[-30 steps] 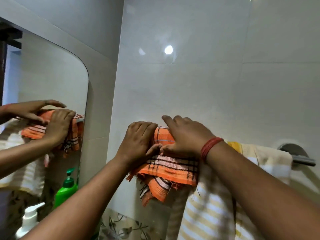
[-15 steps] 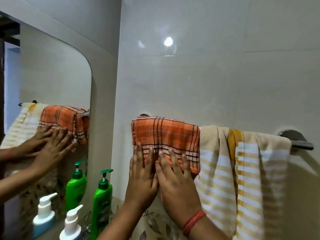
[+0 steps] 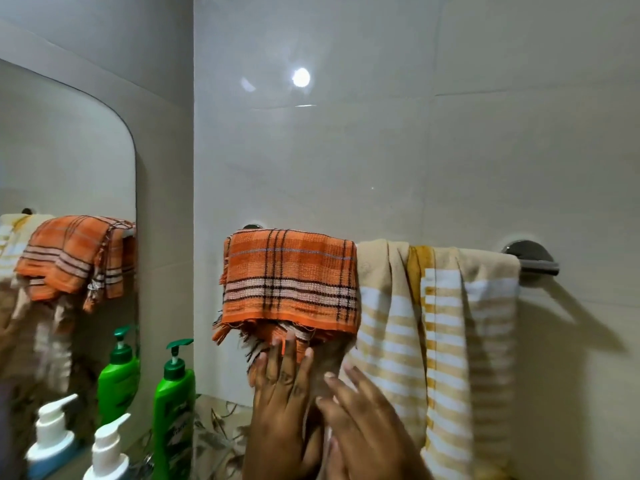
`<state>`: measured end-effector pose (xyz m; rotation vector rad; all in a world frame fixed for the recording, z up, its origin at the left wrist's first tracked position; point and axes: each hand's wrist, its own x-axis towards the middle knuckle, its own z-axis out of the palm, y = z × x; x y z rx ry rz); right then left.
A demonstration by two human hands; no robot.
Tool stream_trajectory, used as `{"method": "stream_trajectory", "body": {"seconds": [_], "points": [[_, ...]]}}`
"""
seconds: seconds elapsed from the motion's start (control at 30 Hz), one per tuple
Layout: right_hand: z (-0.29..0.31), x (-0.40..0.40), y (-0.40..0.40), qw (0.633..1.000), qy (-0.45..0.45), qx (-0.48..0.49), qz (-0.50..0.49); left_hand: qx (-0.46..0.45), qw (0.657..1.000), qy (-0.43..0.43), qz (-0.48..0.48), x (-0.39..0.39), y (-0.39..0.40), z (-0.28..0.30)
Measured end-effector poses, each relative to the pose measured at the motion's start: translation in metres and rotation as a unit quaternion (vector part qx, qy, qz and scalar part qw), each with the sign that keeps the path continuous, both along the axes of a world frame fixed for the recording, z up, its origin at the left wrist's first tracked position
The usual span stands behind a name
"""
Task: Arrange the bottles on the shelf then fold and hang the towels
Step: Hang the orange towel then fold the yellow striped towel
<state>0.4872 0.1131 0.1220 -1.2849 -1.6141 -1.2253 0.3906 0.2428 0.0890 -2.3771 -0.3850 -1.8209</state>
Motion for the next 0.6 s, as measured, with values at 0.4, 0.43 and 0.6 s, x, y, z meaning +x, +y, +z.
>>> {"method": "stream_trajectory", "body": {"seconds": [0.4, 0.43, 0.6], "points": [[0.064, 0.106, -0.034, 0.908, 0.392, 0.079, 0.124, -0.294, 0.935, -0.114, -0.162, 0.113, -0.124, 0.085], [0.063, 0.113, -0.03, 0.902, 0.403, 0.052, 0.146, -0.319, 0.922, -0.134, -0.171, 0.123, -0.13, 0.087], [0.062, 0.139, -0.033, 0.906, 0.364, -0.063, 0.206, -0.391, 0.891, -0.198, -0.116, 0.161, -0.163, 0.105]]}}
